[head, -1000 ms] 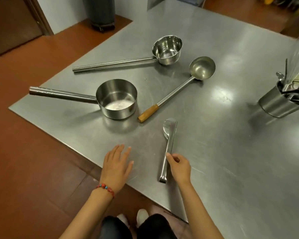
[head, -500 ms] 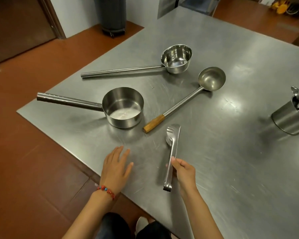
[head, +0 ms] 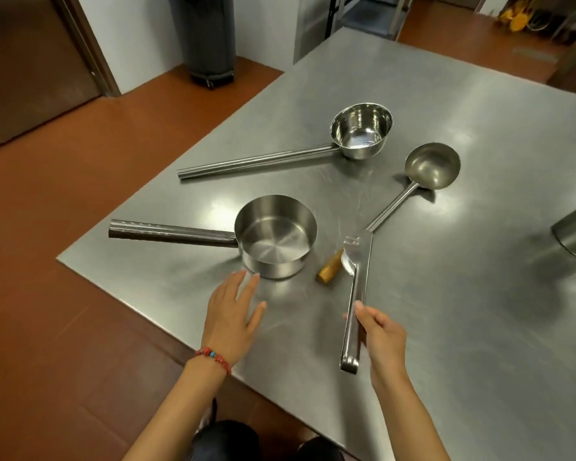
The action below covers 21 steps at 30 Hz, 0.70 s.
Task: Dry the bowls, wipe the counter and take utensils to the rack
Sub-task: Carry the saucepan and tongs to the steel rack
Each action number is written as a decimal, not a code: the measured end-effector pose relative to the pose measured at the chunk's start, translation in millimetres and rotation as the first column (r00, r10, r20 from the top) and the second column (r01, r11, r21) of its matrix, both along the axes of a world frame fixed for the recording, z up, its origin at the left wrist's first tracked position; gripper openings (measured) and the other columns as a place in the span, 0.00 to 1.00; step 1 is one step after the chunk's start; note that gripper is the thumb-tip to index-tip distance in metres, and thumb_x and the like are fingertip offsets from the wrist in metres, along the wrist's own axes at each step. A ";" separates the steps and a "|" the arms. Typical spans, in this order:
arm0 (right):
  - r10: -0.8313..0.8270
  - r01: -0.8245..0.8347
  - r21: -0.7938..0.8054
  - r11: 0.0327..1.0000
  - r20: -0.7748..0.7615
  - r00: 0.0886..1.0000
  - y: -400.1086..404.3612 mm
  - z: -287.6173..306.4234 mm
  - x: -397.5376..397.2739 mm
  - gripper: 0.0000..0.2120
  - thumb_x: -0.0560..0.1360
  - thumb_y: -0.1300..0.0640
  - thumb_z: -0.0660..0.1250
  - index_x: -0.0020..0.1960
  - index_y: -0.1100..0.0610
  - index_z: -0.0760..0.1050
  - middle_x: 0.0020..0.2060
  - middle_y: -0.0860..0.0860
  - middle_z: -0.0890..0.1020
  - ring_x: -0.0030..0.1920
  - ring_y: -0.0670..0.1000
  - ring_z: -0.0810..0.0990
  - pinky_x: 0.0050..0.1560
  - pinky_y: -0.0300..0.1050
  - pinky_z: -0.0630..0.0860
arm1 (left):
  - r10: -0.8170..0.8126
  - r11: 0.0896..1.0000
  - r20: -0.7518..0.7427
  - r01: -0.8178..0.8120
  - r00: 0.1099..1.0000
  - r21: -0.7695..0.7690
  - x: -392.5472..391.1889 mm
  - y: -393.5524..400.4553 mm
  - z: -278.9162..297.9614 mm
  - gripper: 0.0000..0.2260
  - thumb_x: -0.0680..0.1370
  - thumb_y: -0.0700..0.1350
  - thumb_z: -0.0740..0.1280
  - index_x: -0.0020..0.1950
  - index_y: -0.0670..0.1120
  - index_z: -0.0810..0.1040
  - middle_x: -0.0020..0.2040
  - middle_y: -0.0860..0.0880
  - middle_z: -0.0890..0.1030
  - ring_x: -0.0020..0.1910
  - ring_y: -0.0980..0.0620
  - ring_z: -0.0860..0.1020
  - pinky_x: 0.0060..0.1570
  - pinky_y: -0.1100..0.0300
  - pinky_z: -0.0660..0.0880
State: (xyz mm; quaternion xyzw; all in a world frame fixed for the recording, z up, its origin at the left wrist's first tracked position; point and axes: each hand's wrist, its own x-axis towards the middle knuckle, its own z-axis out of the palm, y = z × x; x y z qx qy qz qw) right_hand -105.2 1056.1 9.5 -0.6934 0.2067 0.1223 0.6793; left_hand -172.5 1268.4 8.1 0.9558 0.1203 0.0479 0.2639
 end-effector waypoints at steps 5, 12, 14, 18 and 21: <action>-0.163 0.163 -0.008 0.987 0.027 0.986 53.8 6.1 -16.4 0.06 0.72 0.59 0.70 0.36 0.58 0.80 0.36 0.58 0.82 0.37 0.54 0.78 0.41 0.43 0.76 | -0.116 0.993 0.051 0.114 0.992 0.045 8.3 79.1 6.5 0.23 0.75 0.52 0.55 0.60 0.38 0.76 0.60 0.35 0.77 0.59 0.34 0.75 0.55 0.39 0.72; -0.282 0.282 -0.014 0.959 0.034 0.959 116.8 14.0 -43.3 0.08 0.73 0.59 0.68 0.35 0.56 0.80 0.37 0.58 0.83 0.38 0.54 0.79 0.43 0.45 0.76 | -0.246 0.960 0.106 0.228 0.963 0.161 30.8 177.1 21.9 0.18 0.73 0.41 0.69 0.62 0.39 0.75 0.62 0.36 0.75 0.63 0.36 0.72 0.60 0.41 0.69; -0.312 0.312 -0.008 0.950 0.030 0.950 126.7 14.6 -49.3 0.09 0.73 0.60 0.68 0.35 0.57 0.80 0.34 0.55 0.83 0.37 0.53 0.80 0.41 0.43 0.76 | -0.289 0.940 0.112 0.260 0.951 0.222 41.5 197.1 30.6 0.17 0.73 0.42 0.69 0.61 0.40 0.76 0.59 0.38 0.78 0.59 0.37 0.76 0.57 0.42 0.70; -0.340 0.341 -0.011 0.940 0.033 0.940 134.5 16.5 -56.9 0.07 0.73 0.59 0.69 0.37 0.58 0.80 0.35 0.55 0.84 0.37 0.53 0.81 0.42 0.44 0.76 | -0.289 0.919 -0.151 0.319 0.945 0.234 65.9 233.7 46.9 0.14 0.77 0.48 0.63 0.60 0.44 0.76 0.54 0.42 0.81 0.52 0.41 0.77 0.53 0.49 0.71; -0.345 0.346 -0.021 0.938 0.042 0.938 133.6 16.5 -58.7 0.07 0.73 0.58 0.69 0.36 0.57 0.80 0.36 0.56 0.84 0.38 0.53 0.81 0.42 0.43 0.76 | -0.263 0.951 -0.292 0.298 0.920 0.082 75.6 246.4 51.4 0.14 0.77 0.48 0.64 0.60 0.45 0.76 0.54 0.43 0.81 0.52 0.43 0.78 0.55 0.52 0.73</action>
